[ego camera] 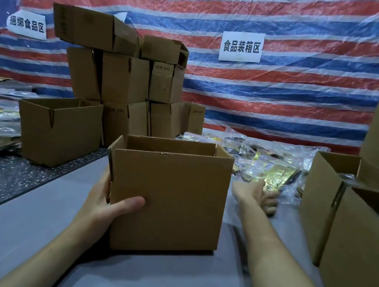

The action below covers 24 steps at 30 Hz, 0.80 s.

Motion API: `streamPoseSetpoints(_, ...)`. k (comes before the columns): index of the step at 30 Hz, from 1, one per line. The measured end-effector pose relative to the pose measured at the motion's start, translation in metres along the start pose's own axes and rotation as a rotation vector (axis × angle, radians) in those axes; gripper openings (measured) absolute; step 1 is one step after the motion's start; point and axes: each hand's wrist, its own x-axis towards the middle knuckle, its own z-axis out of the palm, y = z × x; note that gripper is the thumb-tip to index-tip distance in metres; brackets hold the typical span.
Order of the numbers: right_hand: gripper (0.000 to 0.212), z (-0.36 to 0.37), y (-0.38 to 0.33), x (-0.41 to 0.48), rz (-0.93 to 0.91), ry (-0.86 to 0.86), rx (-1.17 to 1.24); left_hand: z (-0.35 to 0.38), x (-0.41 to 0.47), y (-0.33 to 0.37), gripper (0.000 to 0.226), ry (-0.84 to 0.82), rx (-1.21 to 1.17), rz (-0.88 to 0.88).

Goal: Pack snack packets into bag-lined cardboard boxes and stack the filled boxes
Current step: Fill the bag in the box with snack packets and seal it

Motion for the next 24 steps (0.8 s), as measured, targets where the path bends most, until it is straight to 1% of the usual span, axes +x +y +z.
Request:
streamPoseSetpoints(2, 0.069, -0.001, 0.003, 0.001, 0.004, 0.040, -0.094, 0.000, 0.000, 0.000, 0.089, 0.001, -0.016, -0.006)
streamPoseSetpoints(5, 0.063, -0.006, 0.005, 0.008, 0.034, 0.091, -0.226, 0.000, 0.000, -0.002, 0.094, 0.008, -0.032, -0.009)
streamPoseSetpoints(9, 0.047, -0.004, 0.004, 0.007, 0.018, 0.028, -0.385, 0.001, 0.000, -0.005, 0.085, 0.015, -0.053, -0.008)
streamPoseSetpoints(11, 0.039, -0.002, 0.000, 0.002, -0.016, -0.010, -0.419, 0.001, 0.001, -0.005, 0.084, 0.018, -0.061, -0.009)
streamPoseSetpoints(14, 0.032, 0.000, -0.009, -0.008, -0.067, -0.048, -0.441, 0.002, 0.000, -0.005, 0.081, 0.014, -0.064, -0.001)
streamPoseSetpoints(16, 0.029, -0.003, -0.015, -0.011, -0.084, -0.058, -0.421, 0.003, 0.000, -0.004, 0.079, 0.016, -0.067, 0.003)
streamPoseSetpoints(18, 0.035, -0.009, -0.019, -0.009, -0.105, -0.100, -0.347, 0.003, -0.001, -0.005, 0.075, 0.005, -0.054, 0.001)
streamPoseSetpoints(20, 0.035, -0.015, -0.023, -0.008, -0.113, -0.206, -0.185, 0.002, 0.000, -0.005, 0.069, -0.002, -0.052, -0.001)
streamPoseSetpoints(21, 0.032, -0.016, -0.025, -0.007, -0.121, -0.220, -0.086, 0.002, 0.000, -0.005, 0.071, 0.002, -0.054, -0.002)
streamPoseSetpoints(22, 0.028, -0.017, -0.027, -0.006, -0.145, -0.167, -0.010, 0.002, 0.000, -0.005, 0.075, 0.009, -0.058, -0.003)
streamPoseSetpoints(24, 0.020, -0.016, -0.028, -0.006, -0.227, 0.061, 0.002, 0.003, -0.001, -0.005, 0.077, 0.027, -0.064, -0.008)
